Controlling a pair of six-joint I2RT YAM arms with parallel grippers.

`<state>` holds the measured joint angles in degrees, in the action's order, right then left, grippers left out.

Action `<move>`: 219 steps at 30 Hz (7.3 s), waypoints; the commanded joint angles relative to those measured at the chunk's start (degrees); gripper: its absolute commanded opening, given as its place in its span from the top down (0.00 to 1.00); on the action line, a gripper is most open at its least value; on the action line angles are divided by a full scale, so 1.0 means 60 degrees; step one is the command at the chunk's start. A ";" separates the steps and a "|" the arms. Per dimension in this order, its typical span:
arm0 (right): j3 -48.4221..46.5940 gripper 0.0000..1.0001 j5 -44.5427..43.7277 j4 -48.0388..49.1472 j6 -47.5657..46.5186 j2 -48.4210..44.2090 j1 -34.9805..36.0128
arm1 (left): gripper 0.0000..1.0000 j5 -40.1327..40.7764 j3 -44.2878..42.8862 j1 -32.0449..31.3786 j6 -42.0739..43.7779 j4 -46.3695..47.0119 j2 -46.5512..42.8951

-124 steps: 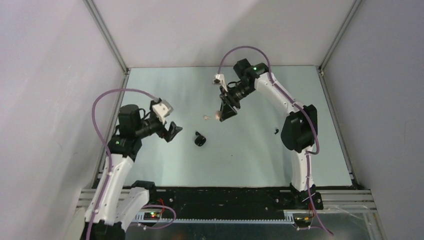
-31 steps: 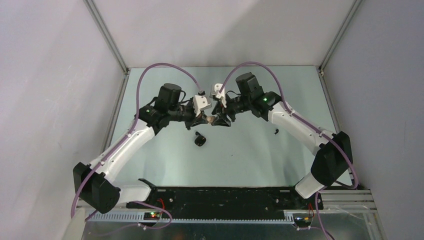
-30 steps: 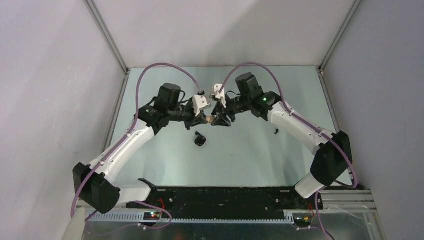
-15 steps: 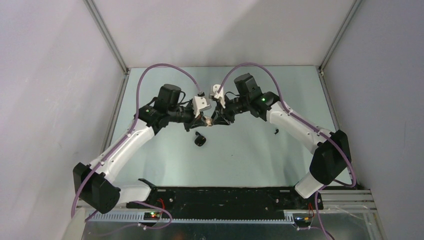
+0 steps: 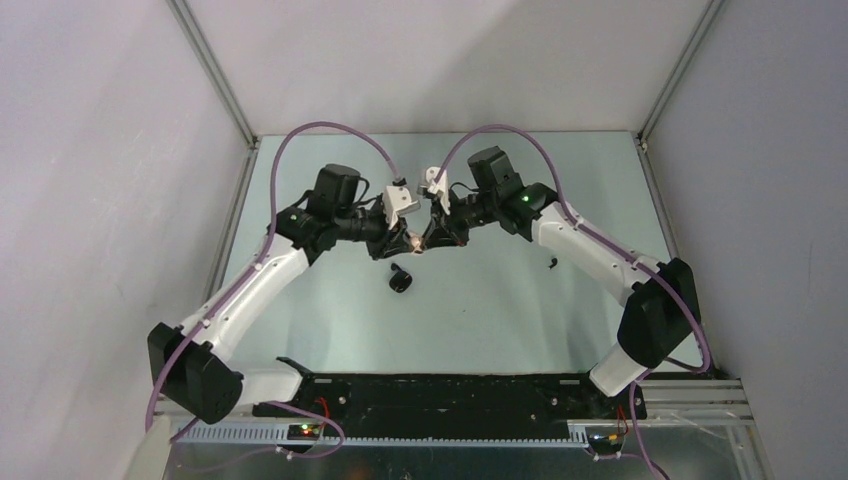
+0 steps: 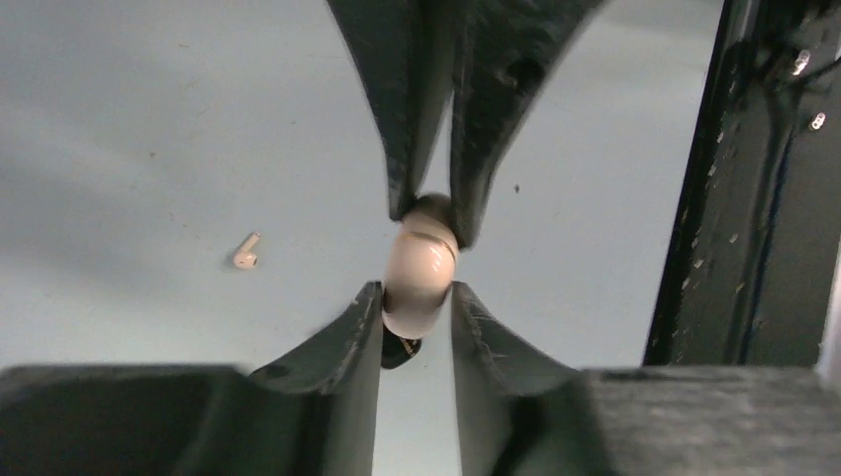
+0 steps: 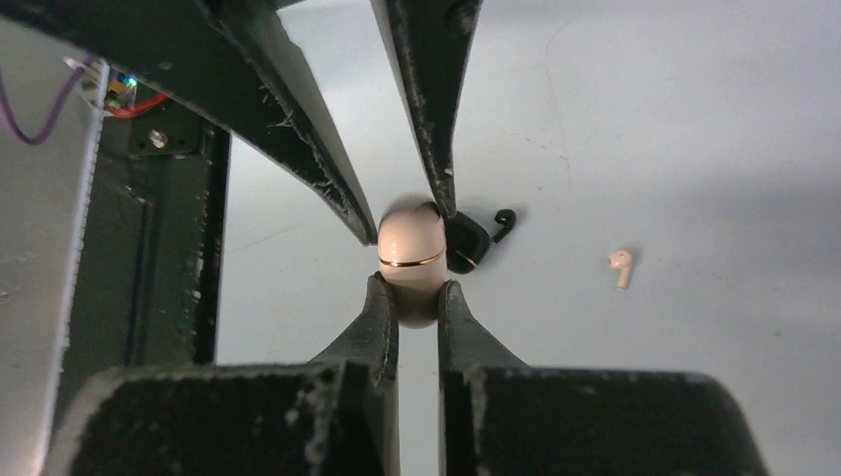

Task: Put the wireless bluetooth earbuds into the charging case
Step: Pick up the charging case at the center of the board, then open the charging case.

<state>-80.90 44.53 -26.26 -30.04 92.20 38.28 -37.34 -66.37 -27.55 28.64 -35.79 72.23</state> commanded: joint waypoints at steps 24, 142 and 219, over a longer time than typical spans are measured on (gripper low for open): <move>0.0307 1.00 0.1183 0.7971 1.1502 -0.0798 -0.3022 | 0.23 -0.3310 -0.1988 0.1764 -1.0538 0.7601 0.2113; -0.1357 0.90 0.2404 0.0574 0.2499 0.1037 -0.1306 | 0.93 -0.3789 -0.1221 0.1394 -0.2483 0.2012 0.2078; -0.1041 0.48 0.1568 0.2037 0.4608 0.1006 -0.1840 | 1.00 -0.3361 -0.0694 0.1298 -0.1289 0.2036 0.1455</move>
<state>-84.44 56.14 -16.10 -3.33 98.19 27.22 -56.53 -70.91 -19.25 18.76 -24.62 83.46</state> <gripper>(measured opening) 0.523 0.317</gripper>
